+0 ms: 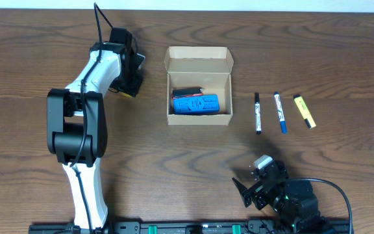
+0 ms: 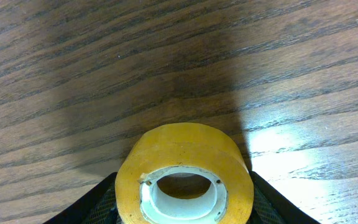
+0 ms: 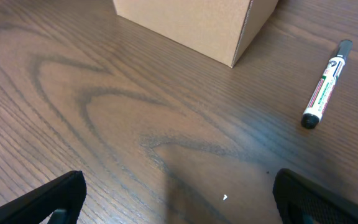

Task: Pack container
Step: 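Lower the left gripper onto the yellow tape roll and grasp it, then lift the tape roll and carry it with the left gripper to the box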

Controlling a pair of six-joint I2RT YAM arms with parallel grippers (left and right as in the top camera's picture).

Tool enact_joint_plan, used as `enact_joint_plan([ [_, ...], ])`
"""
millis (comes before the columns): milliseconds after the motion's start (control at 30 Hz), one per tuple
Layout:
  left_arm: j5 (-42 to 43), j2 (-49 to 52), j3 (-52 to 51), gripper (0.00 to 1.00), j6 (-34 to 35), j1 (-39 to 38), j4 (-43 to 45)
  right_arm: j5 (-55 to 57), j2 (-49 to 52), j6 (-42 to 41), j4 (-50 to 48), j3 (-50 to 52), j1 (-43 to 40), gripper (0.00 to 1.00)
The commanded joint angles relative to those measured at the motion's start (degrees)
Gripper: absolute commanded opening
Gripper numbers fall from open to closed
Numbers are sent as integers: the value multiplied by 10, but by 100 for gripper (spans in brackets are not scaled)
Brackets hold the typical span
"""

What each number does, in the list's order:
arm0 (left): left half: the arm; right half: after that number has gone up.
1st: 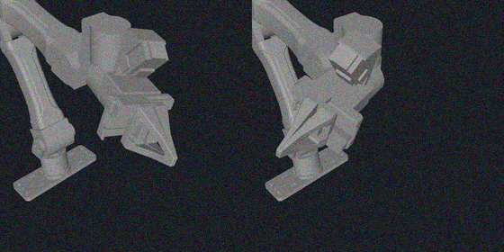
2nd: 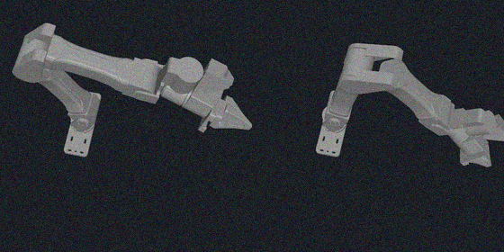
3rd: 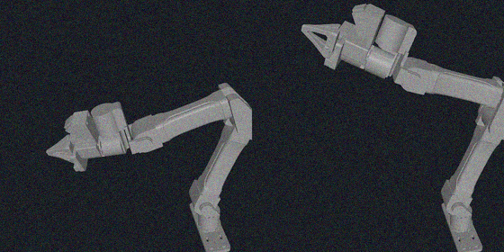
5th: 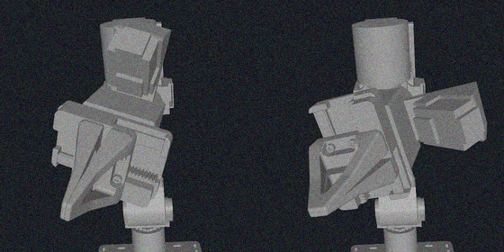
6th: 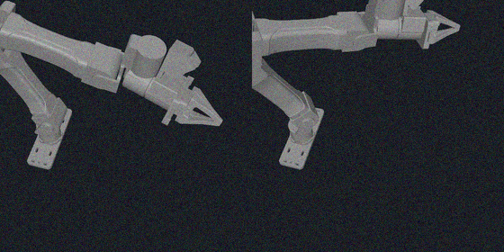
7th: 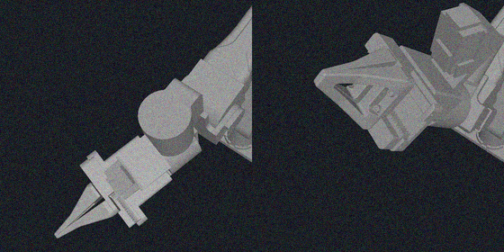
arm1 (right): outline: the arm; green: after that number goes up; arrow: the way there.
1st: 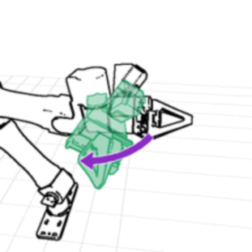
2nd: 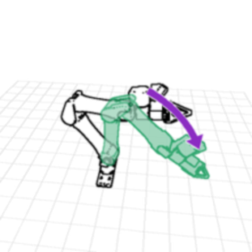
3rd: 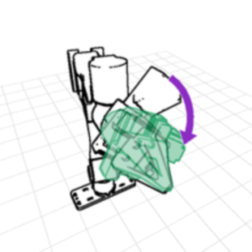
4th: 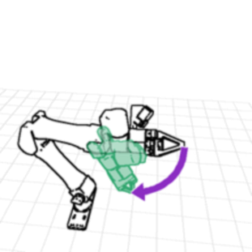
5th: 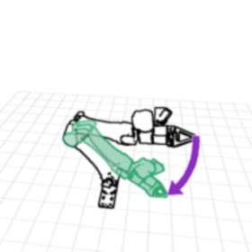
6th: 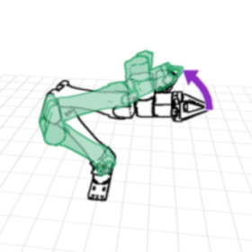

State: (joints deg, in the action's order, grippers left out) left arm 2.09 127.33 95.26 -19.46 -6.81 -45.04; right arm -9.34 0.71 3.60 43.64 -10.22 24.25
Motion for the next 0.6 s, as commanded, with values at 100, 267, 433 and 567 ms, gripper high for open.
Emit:
enact_joint_plan([
  [100, -12, 12, 14, 47, 17, -1, -7, 1, -3, 8, 1, 5, 6, 99],
  [267, -23, 11, 62, 49, 18, 2, -38, 2, -3, 8, 1, 5, 6, 99],
  [433, -53, 11, 129, 49, 17, 3, -96, 2, -3, 8, 1, 5, 6, 99],
  [567, -50, 11, 192, 48, 18, 3, -152, 2, -3, 8, 1, 5, 6, 99],
])
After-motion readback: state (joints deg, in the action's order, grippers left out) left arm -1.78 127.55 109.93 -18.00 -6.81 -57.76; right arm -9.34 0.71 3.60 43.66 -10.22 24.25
